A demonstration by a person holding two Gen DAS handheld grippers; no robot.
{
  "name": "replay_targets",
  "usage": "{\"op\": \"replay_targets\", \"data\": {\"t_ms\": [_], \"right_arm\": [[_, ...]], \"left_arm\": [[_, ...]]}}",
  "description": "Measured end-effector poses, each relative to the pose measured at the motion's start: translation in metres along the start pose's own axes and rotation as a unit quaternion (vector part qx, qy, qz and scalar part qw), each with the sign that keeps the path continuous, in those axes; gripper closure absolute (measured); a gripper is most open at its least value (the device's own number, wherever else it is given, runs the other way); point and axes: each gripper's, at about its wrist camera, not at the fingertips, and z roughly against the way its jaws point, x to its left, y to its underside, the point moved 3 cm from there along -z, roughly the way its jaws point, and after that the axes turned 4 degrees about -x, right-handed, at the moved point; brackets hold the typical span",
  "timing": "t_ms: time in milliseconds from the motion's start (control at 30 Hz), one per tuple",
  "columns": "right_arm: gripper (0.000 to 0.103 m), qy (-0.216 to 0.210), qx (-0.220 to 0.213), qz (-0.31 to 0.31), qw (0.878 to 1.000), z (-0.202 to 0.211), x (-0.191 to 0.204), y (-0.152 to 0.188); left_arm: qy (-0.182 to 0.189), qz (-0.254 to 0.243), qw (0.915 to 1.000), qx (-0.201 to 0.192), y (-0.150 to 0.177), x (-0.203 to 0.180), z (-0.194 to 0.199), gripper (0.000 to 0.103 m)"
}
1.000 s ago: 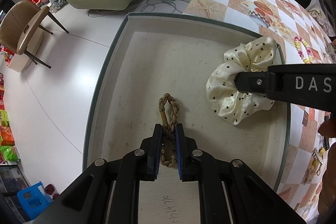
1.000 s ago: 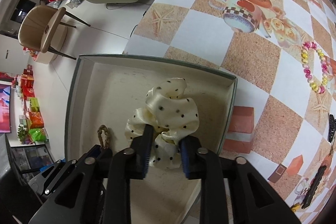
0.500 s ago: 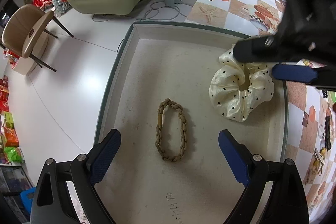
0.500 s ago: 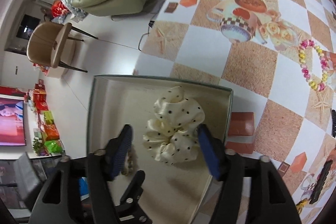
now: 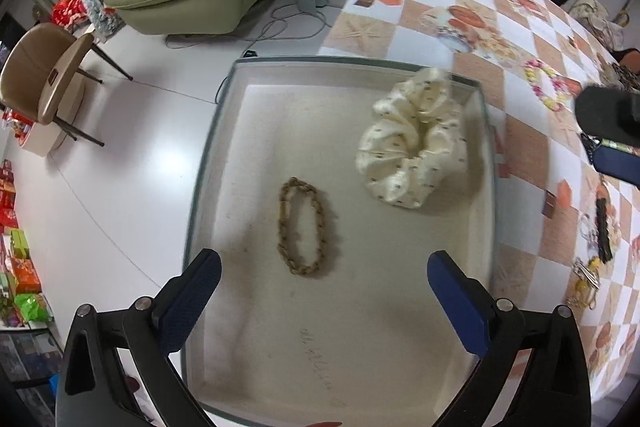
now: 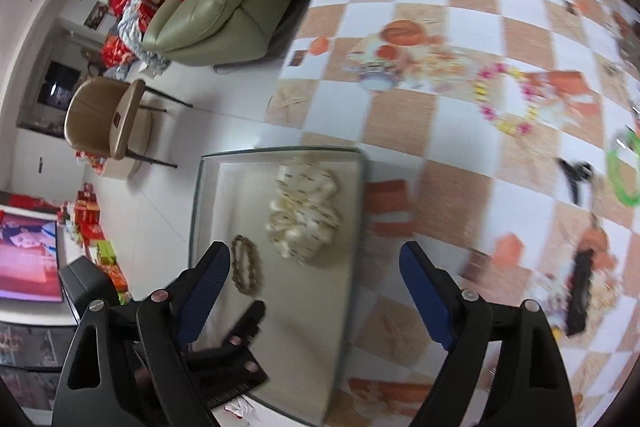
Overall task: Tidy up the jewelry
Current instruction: 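Open both tools to drop bracelet and scrunchie into the tray, then move both tools back over the table toward the black hair clip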
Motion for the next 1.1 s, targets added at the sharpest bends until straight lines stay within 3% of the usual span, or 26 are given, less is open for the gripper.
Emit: {"op": "replay_targets", "data": {"t_ms": [567, 767, 1100], "right_arm": [[0.013, 0.084, -0.068, -0.128, 0.986, 0.111, -0.156, 0.056], [0.013, 0.106, -0.042, -0.145, 0.983, 0.117, -0.188, 0.075], [0.013, 0.133, -0.008, -0.143, 0.981, 0.109, -0.221, 0.09]], "left_arm": [[0.059, -0.097, 0.9935, -0.001, 0.017, -0.114, 0.045, 0.0], [0.09, -0.131, 0.9872, 0.011, 0.03, -0.154, 0.048, 0.0], [0.096, -0.135, 0.9854, 0.041, 0.052, -0.186, 0.032, 0.0]]}}
